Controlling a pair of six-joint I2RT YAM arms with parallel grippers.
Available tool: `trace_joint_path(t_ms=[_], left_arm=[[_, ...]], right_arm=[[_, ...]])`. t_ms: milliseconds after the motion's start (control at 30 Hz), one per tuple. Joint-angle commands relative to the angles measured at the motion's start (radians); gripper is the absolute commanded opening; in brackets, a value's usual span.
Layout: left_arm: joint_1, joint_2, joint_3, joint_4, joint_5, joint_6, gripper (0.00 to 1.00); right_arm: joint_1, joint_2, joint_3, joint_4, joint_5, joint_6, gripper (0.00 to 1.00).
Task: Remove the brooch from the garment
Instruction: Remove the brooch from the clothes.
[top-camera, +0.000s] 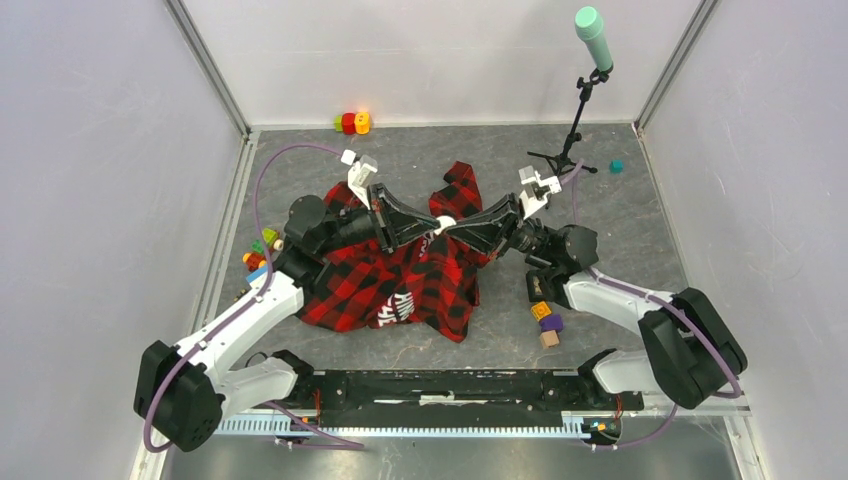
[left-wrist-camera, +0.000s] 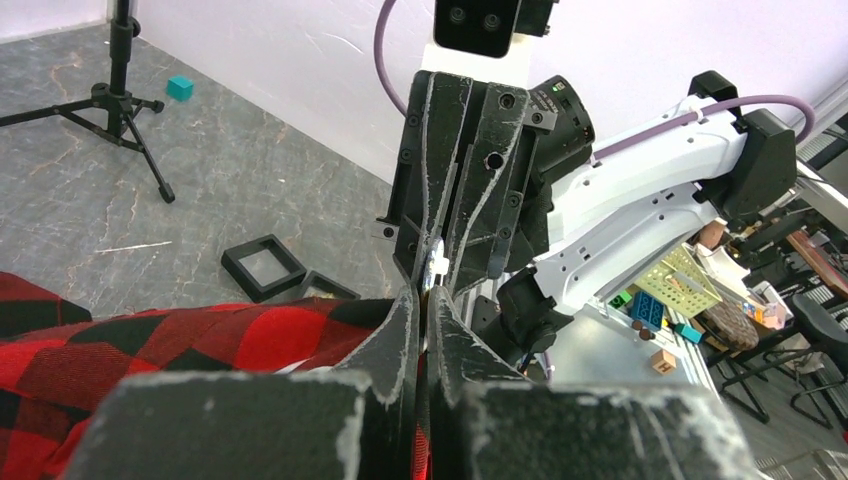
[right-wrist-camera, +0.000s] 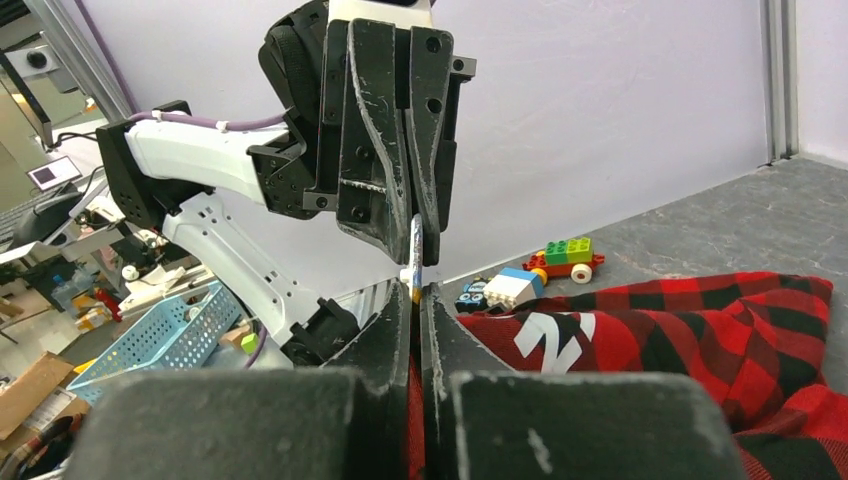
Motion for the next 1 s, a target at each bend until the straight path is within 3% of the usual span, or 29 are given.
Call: trace_joint_path(t_ms=[0,133,233,300,400,600,967], left_arm=[[-0.008,0.001,0.06,0.036,0.05,-0.026,0.06],[-0.008,-0.007,0.076,-0.044,0.092,-0.002,0.25],[-0.009,-0.021,0.083,-0.115,0.116,0.029,0.32],[-0.008,-0.023,0.096,-0.168,0.138,0.057,0.32],[-0.008,-0.025,0.127,-0.277,0.153,0.106,0.23],[-0.007,-0.063,0.189,-0.486,0.15,0.235,0.24],[-0.005,-0.103,0.241,-0.713,0.198,0.375,0.23]], right_arm=[[0.007,0.016,0.074,0.025,-0.066,0.005,0.0],[-0.011,0.033,0.125,-0.058,-0.175,0.024,0.0],[-0.021,0.042,0.16,-0.124,-0.264,0.025,0.0],[-0.021,0.049,0.195,-0.23,-0.313,-0.017,0.0],[-0.026,0.047,0.244,-0.453,-0.33,-0.151,0.0],[-0.029,0.04,0.359,-0.815,-0.334,-0.399,0.0],[-0.032,0.037,0.443,-1.009,-0.352,-0.53,0.0]])
